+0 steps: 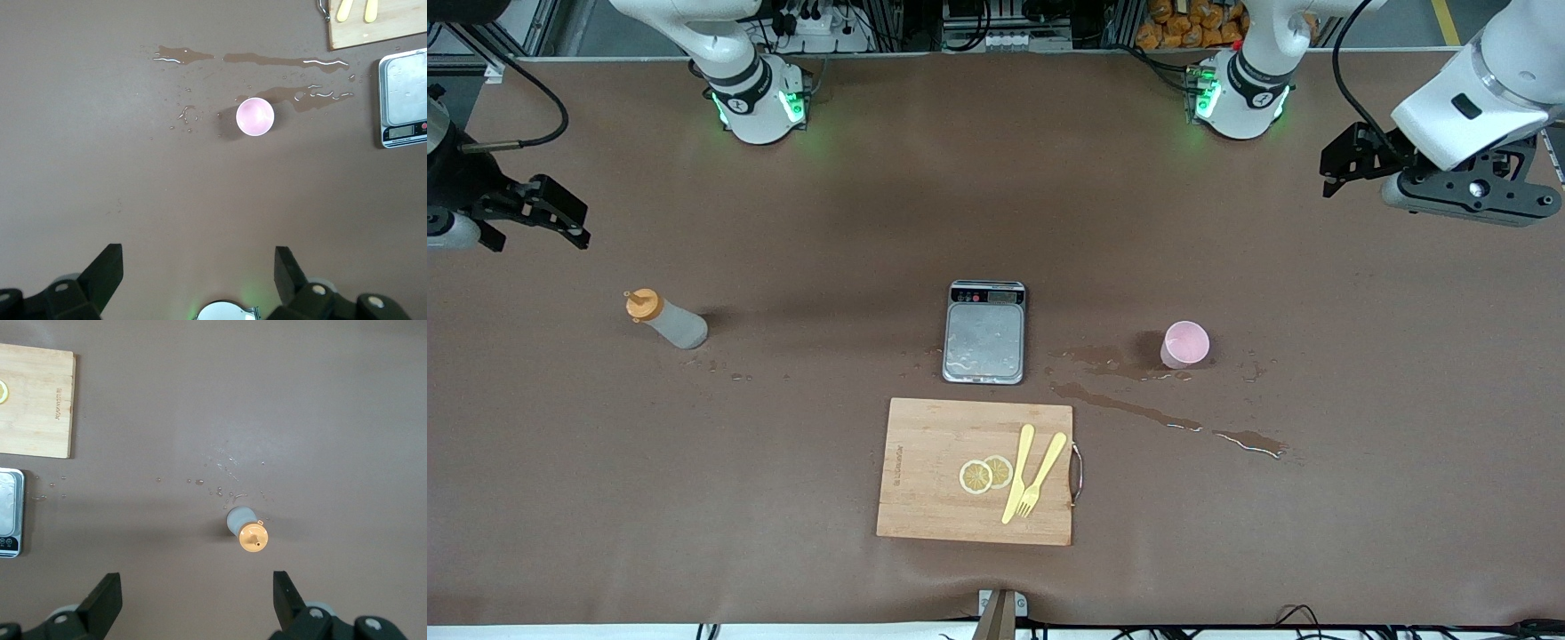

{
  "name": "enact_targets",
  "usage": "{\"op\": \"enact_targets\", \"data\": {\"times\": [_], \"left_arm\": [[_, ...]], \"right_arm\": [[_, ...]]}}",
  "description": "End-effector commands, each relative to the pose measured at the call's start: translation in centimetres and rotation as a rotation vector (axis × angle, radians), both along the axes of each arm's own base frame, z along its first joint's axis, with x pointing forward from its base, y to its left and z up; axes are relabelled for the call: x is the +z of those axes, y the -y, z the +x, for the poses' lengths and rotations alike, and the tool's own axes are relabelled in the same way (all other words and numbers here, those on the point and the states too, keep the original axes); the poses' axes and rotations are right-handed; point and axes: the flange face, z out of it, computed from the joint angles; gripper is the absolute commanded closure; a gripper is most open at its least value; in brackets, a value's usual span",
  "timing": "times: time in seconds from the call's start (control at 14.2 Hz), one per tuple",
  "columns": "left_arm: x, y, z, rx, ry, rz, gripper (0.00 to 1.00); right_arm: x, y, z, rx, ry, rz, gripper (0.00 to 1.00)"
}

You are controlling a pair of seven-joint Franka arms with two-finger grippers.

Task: Add sauce to pink cup with both arms
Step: 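Move the left gripper toward the pink cup while the right gripper reaches the bottle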

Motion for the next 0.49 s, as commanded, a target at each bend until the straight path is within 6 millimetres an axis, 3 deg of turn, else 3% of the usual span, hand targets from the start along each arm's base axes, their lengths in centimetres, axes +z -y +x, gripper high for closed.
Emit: {"op": "enact_targets", "data": {"times": [0.0,0.14,0.21,0.42], "left_arm": [[0.2,-0.2,-0.1,0.003,-0.014,-0.036,0.0],[0.2,-0.2,-0.2,0.021,-0.021,-0.049,0.0],[0.0,-0.2,-0.2,0.025,-0.026,-0.047,0.0],[-1.3,-0.4,-0.5,0.031,-0.079,-0.036,0.0]], "right_arm": [[-0.2,-0.4,0.1,0.015,0.003,-0.074,0.0],[-0.6,-2.5,0.3,0.065,0.003,-0.164,0.0],[-2.5,-3.1,1.3,0.091,-0.03,-0.218,0.0],[-5.3,-2.4,2.6,0.084,-0.082,-0.268,0.0]]}}
